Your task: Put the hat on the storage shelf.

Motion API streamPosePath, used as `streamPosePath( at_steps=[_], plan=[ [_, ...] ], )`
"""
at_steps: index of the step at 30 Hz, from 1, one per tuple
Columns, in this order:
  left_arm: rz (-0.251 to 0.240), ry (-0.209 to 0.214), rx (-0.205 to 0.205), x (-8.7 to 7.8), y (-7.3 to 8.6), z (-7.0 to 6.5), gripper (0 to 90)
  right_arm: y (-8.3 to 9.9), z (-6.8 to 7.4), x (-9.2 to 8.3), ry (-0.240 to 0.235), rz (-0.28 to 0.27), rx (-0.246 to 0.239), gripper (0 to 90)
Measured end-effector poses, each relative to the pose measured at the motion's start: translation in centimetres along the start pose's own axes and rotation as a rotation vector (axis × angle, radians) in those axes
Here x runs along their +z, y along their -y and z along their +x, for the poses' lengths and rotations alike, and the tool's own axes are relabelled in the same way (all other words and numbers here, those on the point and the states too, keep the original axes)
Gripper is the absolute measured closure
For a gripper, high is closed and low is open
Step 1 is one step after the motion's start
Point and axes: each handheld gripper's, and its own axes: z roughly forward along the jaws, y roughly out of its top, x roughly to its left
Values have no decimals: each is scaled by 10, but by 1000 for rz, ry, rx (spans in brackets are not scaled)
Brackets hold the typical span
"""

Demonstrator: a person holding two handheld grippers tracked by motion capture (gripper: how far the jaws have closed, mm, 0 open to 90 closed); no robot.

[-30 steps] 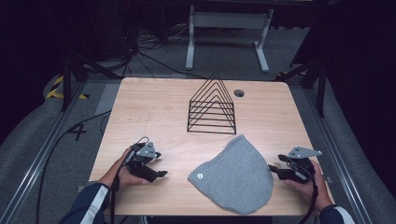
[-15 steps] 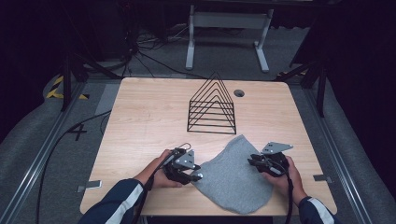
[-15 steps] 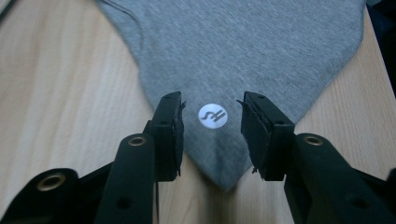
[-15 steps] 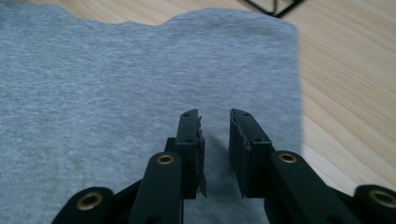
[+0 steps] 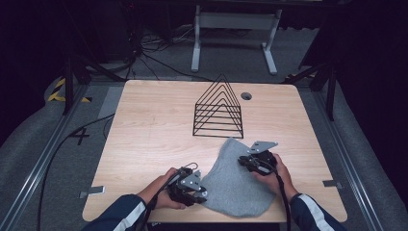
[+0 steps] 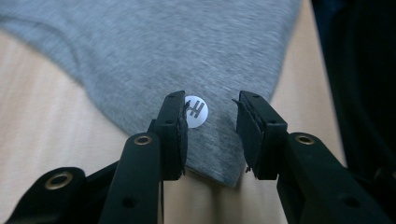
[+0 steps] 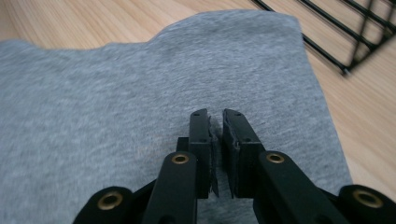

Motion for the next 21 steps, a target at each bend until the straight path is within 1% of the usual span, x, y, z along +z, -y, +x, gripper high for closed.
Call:
streamPosePath(
  at_steps=[1,2,4,5,6,8,9,11,13,14,15,16,17,18,19,20,21],
  plan=[
    [-1,1,-1,2,-1,-8,636,-6,1,5,-12,4,-12,826],
    [-1,1,-1,2,-1,-8,635,-6,1,5,-12,4,-12,826],
    [-5,5,-8,4,-3,-15,636,-15,4,14,-16,0,-35,828],
    [-10,10,-6,6,-4,-17,635,-20,6,19,-22,-2,-52,828],
    [-15,12,-7,7,-5,-19,635,-25,7,23,-28,0,-54,830],
    [-18,2,-4,10,-8,-22,635,-31,10,29,-34,1,-65,831],
    [-26,5,-6,13,-10,-24,636,-35,11,32,-39,-1,-71,831],
    [-26,-5,-10,17,-15,-27,635,-43,14,41,-54,-11,-79,829],
    [-29,2,-13,19,-17,-27,634,-48,17,45,-51,-11,-88,816],
    [-33,-1,-16,22,-20,-28,633,-49,19,46,-48,-13,-91,804],
    [-33,-5,-6,23,-21,-28,632,-50,20,47,-45,-15,-92,798],
    [-33,-5,-6,23,-21,-28,627,-50,20,47,-45,-15,-92,798],
    [-29,-13,6,23,-23,-29,627,-51,21,48,-42,-15,-96,790],
    [-26,-11,10,22,-23,-29,612,-51,22,47,-36,-13,-97,795],
    [-21,-17,25,20,-24,-29,591,-50,21,44,-40,-16,-96,796],
    [-21,-17,25,20,-24,-29,582,-50,21,44,-40,-16,-96,796],
    [-33,-25,24,16,-24,-29,582,-49,21,40,-45,-22,-93,795]
  ],
)
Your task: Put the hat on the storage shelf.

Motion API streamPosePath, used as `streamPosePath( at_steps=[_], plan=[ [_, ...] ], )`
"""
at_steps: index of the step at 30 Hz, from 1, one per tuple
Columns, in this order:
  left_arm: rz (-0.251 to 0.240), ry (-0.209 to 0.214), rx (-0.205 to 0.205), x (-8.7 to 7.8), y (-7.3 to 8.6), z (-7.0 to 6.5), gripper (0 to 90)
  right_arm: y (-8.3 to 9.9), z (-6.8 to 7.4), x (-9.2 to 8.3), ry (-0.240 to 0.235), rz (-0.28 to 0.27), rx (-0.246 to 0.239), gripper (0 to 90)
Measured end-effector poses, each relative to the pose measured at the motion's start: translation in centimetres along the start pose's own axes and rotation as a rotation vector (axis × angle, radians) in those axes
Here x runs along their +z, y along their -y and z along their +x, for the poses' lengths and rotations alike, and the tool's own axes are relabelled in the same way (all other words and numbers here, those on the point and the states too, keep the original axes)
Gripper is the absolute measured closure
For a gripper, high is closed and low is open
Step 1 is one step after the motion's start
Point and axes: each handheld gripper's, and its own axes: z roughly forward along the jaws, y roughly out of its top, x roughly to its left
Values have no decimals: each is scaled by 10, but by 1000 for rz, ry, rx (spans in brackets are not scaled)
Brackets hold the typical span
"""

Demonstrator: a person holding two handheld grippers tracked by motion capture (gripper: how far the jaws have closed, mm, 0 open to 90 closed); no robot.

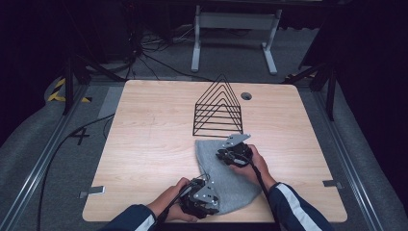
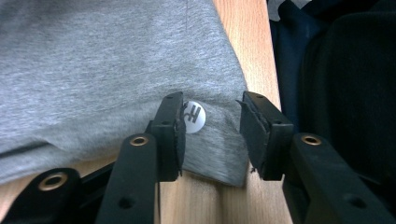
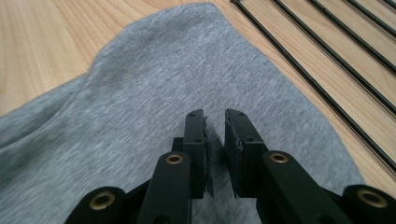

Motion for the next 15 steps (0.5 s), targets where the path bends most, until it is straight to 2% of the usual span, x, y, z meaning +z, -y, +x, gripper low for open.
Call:
streamPosePath(
  at_steps=[1,2,4,5,6,7,8,9,10,12,13,15],
  plan=[
    [-19,0,4,-3,0,2,576,1,-1,-7,-1,-13,7,801],
    [-38,-35,-15,-11,0,4,558,3,-1,-17,-11,-39,13,803],
    [-46,-51,-18,-16,0,6,535,4,-1,-24,-16,-46,13,803],
    [-41,-83,-10,-22,1,11,535,6,1,-30,-19,-49,11,802],
    [-64,-119,-26,-29,3,18,531,10,4,-37,-28,-55,4,801],
    [-83,-139,-54,-34,5,25,524,15,7,-44,-36,-60,0,801],
    [-85,-165,-66,-39,8,32,523,20,11,-49,-45,-60,-4,801],
    [-85,-165,-66,-39,8,32,523,20,11,-49,-45,-60,-4,801],
    [-101,-191,-93,-43,11,41,523,25,15,-54,-56,-56,-3,799],
    [-89,-244,-112,-49,16,60,522,38,27,-65,-92,-51,-10,784],
    [-91,-246,-130,-50,18,66,522,41,31,-68,-106,-53,-13,777],
    [-86,-262,-135,-50,20,77,518,47,39,-73,-126,-56,-26,769]
  ],
)
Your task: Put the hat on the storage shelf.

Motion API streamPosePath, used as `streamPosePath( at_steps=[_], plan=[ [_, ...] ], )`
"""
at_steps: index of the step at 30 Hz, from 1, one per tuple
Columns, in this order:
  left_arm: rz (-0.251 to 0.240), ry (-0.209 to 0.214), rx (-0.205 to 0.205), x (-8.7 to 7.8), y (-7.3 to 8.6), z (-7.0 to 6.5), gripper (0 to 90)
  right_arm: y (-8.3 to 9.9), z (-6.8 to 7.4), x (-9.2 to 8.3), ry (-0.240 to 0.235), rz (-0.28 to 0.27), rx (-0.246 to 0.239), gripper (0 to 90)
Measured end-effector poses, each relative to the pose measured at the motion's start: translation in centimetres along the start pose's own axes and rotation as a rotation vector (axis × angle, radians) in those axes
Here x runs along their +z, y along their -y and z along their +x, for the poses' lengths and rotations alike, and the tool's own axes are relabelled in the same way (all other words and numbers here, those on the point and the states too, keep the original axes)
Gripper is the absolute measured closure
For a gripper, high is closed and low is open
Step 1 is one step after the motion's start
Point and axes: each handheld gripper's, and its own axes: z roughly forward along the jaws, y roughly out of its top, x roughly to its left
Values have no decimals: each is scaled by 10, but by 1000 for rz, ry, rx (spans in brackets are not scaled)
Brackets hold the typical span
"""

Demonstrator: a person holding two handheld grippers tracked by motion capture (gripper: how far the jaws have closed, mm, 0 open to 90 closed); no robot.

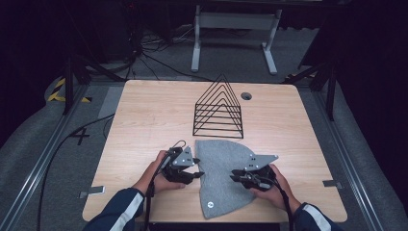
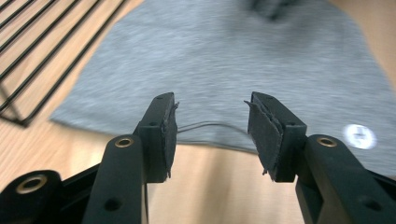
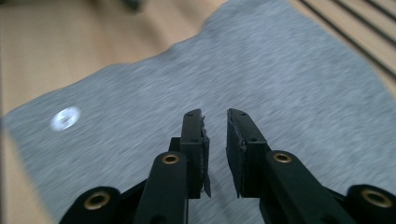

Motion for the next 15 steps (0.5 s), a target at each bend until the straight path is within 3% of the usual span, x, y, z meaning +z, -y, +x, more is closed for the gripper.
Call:
streamPosePath(
  at_steps=[1,5,9,14,15],
  plan=[
    [0,0,0,0,0,0,516,0,0,0,0,0,0,769],
    [10,-27,-19,13,-5,22,519,14,18,-11,-35,-2,-13,776],
    [10,-34,-35,27,-6,32,524,20,25,-11,-34,28,-29,791],
    [103,-19,-52,41,3,39,539,29,26,-11,6,94,-29,804],
    [103,-19,-52,41,3,39,538,29,26,-11,6,94,-29,804]
  ],
)
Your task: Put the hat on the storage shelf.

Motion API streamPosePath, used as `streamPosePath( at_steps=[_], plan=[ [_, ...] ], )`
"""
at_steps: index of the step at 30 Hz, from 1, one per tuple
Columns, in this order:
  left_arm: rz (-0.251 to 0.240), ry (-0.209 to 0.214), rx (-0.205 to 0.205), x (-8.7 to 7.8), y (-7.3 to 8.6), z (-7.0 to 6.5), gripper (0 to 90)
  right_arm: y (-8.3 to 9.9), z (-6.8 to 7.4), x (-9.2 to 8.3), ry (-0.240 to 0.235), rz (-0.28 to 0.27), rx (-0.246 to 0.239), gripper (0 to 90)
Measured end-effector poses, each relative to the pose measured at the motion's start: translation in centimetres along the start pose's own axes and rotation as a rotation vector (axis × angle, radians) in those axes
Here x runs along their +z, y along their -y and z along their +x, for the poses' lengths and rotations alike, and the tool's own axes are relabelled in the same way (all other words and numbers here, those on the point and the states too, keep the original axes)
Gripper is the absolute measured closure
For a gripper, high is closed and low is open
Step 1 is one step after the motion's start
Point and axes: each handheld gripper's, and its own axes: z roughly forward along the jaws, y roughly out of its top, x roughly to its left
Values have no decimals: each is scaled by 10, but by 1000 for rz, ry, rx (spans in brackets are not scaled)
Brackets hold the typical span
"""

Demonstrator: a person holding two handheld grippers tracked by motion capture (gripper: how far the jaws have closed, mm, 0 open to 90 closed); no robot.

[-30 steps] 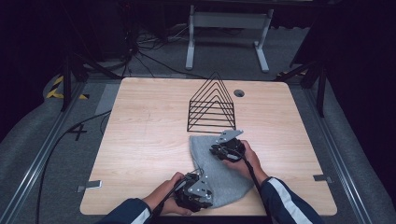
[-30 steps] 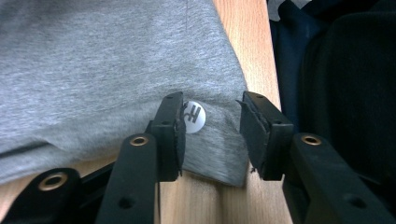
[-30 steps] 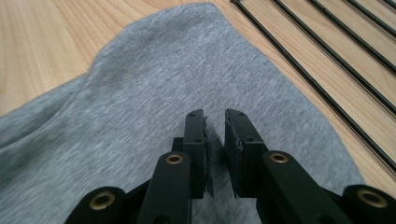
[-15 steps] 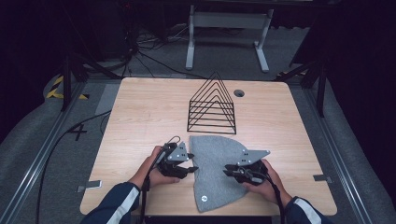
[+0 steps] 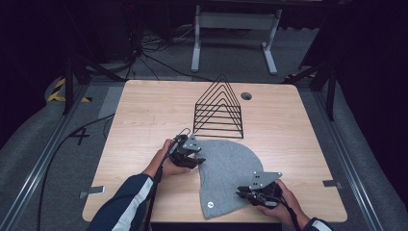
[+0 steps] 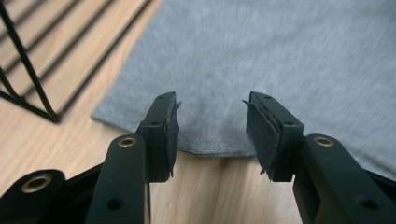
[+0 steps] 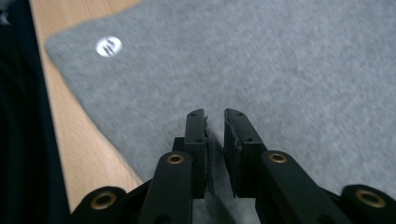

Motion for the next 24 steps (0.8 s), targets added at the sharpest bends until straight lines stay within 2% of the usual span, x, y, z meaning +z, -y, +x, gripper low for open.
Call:
streamPosePath(
  at_steps=[2,7,9,10,11,12,14,15,17,18,19,20,21,23,24],
  plan=[
    [-1,18,-35,1,2,1,530,4,-5,0,12,16,19,805],
    [-3,34,-45,-3,8,-3,534,8,-15,-3,26,8,47,806],
    [-4,42,-55,-6,11,-8,535,11,-22,-5,37,3,69,806],
    [-1,48,-53,-7,12,-11,537,14,-29,-6,57,-2,88,808],
    [2,60,-58,-9,13,-15,537,14,-29,-6,57,-2,88,808],
    [13,65,-42,-11,13,-19,538,15,-33,-7,67,-3,98,809],
    [12,86,-36,-14,16,-34,543,16,-44,-7,111,-2,108,808],
    [12,86,-36,-14,16,-34,543,16,-47,-7,123,-1,116,808],
    [11,115,-38,-18,19,-47,544,14,-53,-5,136,-3,122,807],
    [11,115,-38,-18,19,-47,544,14,-53,-5,136,-3,122,807],
    [12,122,-37,-19,20,-52,544,11,-60,-2,166,-4,122,798],
    [6,130,-44,-21,22,-61,544,10,-63,0,174,-6,125,795],
    [6,130,-44,-21,22,-61,543,10,-63,0,174,-6,125,795],
    [9,120,-20,-22,23,-76,548,6,-73,5,217,-9,127,791],
    [9,120,-20,-22,23,-76,548,6,-73,5,217,-9,127,791]
  ],
)
